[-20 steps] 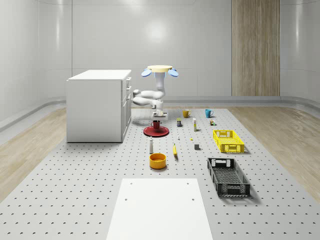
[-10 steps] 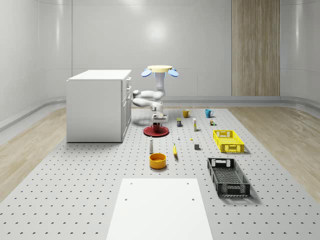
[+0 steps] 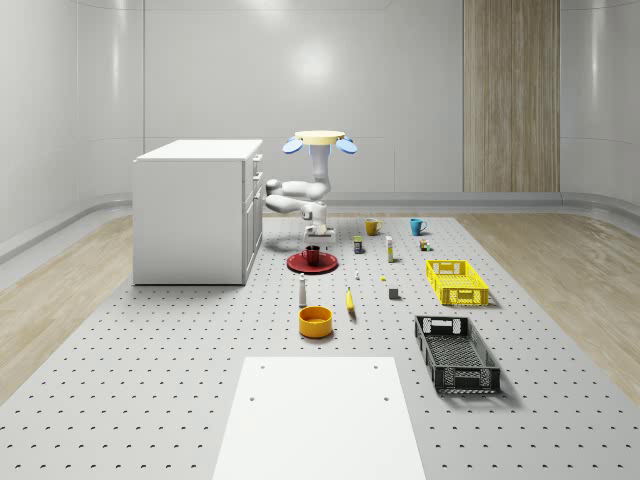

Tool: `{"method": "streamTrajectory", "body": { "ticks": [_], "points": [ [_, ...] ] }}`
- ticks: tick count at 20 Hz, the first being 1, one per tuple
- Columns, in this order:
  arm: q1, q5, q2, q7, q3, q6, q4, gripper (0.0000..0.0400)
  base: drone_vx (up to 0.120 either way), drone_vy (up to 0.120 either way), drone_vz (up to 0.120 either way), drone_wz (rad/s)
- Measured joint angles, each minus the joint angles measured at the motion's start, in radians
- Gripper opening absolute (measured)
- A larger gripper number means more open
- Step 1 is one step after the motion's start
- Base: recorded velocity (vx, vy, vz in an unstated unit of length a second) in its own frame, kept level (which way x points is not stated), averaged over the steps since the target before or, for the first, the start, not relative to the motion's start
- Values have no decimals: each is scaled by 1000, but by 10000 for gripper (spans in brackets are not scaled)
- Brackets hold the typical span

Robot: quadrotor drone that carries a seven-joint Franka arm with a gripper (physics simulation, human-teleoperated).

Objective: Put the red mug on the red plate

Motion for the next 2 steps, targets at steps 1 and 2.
{"method": "streamTrajectory", "body": {
  "ticks": [1, 2],
  "points": [
    [1, 6, 0, 0, 6, -2, -1, 388, 0, 0, 0, 0],
    [1, 8, 0, 0, 8, -2, -2, 389, 0, 0, 0, 0]
  ]
}}
